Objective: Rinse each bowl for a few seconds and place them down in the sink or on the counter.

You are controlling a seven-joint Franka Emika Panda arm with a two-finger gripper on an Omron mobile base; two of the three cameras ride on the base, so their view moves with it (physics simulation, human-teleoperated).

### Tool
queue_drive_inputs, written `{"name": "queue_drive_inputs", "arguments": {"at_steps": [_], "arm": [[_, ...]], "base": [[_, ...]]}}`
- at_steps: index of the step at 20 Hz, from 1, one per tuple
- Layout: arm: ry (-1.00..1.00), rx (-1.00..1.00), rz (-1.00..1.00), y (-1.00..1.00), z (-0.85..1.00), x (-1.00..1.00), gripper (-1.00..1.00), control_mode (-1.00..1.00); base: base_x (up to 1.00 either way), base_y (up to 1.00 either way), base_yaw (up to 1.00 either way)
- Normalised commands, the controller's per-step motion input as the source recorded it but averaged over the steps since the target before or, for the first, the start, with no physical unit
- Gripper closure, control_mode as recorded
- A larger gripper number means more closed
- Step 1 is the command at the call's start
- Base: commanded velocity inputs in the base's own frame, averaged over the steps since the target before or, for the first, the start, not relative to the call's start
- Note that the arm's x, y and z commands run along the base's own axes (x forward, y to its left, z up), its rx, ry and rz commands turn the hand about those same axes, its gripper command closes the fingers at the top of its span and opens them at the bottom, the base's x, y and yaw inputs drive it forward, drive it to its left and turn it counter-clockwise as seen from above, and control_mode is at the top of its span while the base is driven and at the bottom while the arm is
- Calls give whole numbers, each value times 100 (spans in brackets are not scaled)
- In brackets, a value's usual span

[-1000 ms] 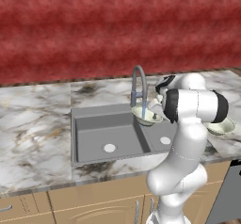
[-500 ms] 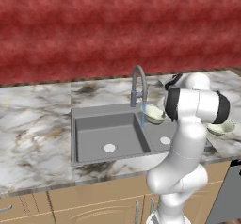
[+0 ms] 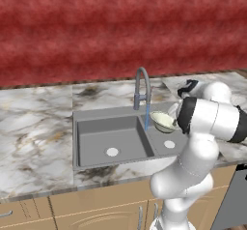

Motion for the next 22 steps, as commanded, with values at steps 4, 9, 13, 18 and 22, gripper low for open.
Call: {"name": "queue_drive_inputs", "arguments": {"at_steps": [4,9,13,18,22], "arm": [[-7,0,1,0,23,-73,100,-100],[-10,0,3,16,36,-36,100,-100],[-6,0,6,35,33,-15,100,-100],[-2,0,6,47,29,-14,100,-100],[0,0,5,68,16,-3,100,-100]], "base": [[0,0,0],[0,0,0],[0,0,0],[0,0,0],[0,0,0]]}}
